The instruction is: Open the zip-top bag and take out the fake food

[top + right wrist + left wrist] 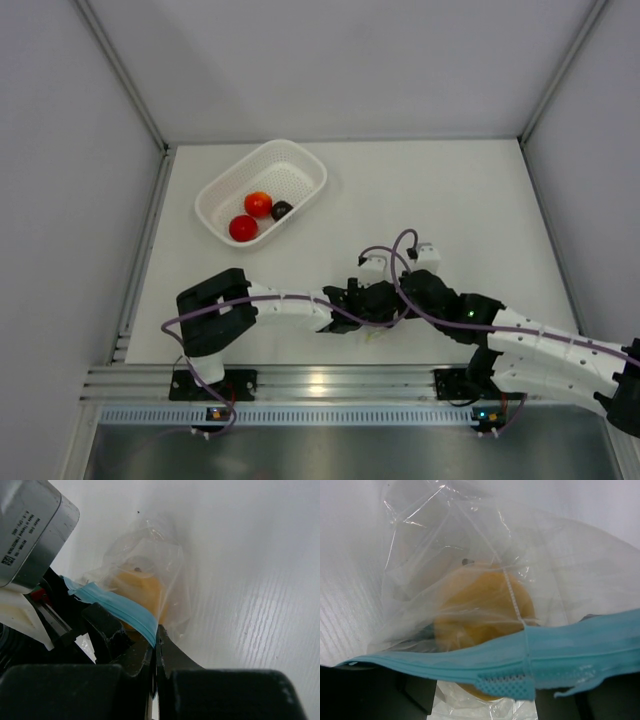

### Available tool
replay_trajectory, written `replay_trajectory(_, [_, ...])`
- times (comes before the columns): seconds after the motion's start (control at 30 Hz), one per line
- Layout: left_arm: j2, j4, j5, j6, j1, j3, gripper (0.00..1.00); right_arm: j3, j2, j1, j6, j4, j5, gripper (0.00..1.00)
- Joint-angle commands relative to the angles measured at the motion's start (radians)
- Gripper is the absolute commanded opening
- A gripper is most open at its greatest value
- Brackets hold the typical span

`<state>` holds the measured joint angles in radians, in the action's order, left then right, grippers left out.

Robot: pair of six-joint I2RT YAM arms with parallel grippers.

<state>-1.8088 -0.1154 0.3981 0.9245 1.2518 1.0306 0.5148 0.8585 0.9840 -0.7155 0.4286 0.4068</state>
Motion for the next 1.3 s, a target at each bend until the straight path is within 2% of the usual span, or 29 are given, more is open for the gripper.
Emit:
replay_trajectory(0.0, [0.044, 0.023, -0.004, -0.015, 0.009, 0.022, 0.34, 0.02, -0.013, -0.004, -0.018, -0.09, -0.059, 0.0])
replay_trajectory(0.07, [0.075, 0.025, -0.002, -0.027, 0.015, 0.022, 0.27, 0.03, -0.009, -0.004, -0.009, -0.088, -0.054, 0.0])
replay_trajectory(0.33, [0.195, 0.023, 0.01, -0.053, 0.069, 0.002, 0.19, 0.122, 0.06, -0.039, 0.048, -0.056, -0.031, 0.0])
replay_trajectory(0.57, [0.362, 0.023, 0.021, -0.042, 0.086, -0.058, 0.14, 0.175, 0.134, -0.087, 0.083, -0.05, -0.026, 0.0])
replay_trajectory(0.77, [0.468, -0.015, 0.132, -0.059, 0.084, -0.09, 0.12, 0.182, 0.155, -0.091, 0.077, -0.074, -0.077, 0.0])
replay_trajectory(1.07, [0.49, -0.03, 0.304, -0.056, 0.041, -0.067, 0.13, 0.163, 0.137, -0.071, 0.042, -0.142, -0.16, 0.0])
replay_trajectory(1.27, [0.419, 0.017, 0.203, -0.062, -0.006, 0.02, 0.15, 0.171, 0.155, -0.035, 0.024, -0.197, -0.177, 0.0])
